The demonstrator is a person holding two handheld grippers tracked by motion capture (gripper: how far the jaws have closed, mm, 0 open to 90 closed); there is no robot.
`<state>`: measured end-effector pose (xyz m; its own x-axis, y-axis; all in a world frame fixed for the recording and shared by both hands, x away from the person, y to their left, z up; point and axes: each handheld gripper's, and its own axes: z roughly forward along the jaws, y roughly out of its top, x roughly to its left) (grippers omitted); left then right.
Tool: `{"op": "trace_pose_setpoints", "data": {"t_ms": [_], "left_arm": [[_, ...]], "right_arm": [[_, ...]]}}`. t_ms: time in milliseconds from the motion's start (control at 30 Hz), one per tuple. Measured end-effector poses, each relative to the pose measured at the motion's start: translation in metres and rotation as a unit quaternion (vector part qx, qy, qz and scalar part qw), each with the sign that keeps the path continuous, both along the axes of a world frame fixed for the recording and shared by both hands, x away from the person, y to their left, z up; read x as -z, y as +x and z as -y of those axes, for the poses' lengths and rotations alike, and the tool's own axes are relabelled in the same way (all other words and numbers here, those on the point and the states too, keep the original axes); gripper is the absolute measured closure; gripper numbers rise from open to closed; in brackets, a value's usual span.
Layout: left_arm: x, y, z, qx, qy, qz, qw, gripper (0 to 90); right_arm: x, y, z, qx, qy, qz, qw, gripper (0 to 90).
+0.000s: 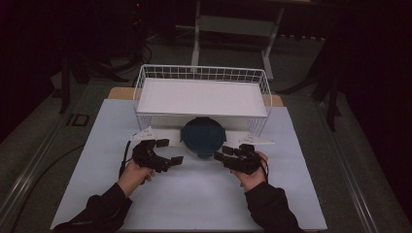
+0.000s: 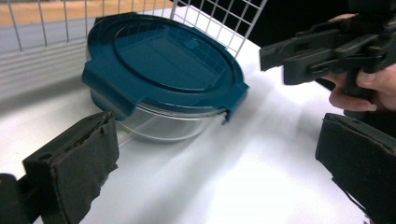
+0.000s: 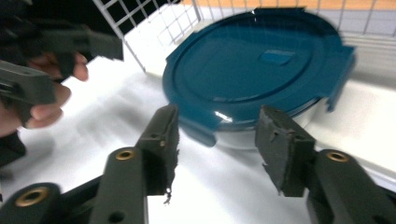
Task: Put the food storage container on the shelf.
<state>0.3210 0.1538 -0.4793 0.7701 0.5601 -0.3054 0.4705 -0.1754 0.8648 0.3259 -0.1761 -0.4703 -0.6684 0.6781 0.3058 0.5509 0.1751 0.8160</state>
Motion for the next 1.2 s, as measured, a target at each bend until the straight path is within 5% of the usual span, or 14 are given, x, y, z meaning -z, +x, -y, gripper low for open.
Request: {"op": "trace_pose_setpoints", "data": {"t_ms": [100,233,533,1200], "left_arm": [[-0.003,-0.008,0.000,0.004,-0.003,-0.002,1.0000,0.0],[-0.008,-0.029,-0.004,0.007,-0.005,-0.001,1.0000,0.0],[-0.004,-0.057,-0.008,0.003,0.014,0.018,0.9997,0.0],[0.003,-0.058,-0.015,-0.013,0.009,0.036,0.9992,0.0]], "right_arm": [[0.002,-0.004,-0.005,-0.012,0.002,-0.009,0.9999,61.4],[0.007,-0.011,-0.018,-0.043,-0.012,-0.016,0.9989,89.6],[0.020,-0.003,-0.033,-0.047,-0.032,-0.032,0.9978,90.0],[0.029,0.035,-0.052,-0.016,-0.044,-0.021,0.9987,90.0]]}}
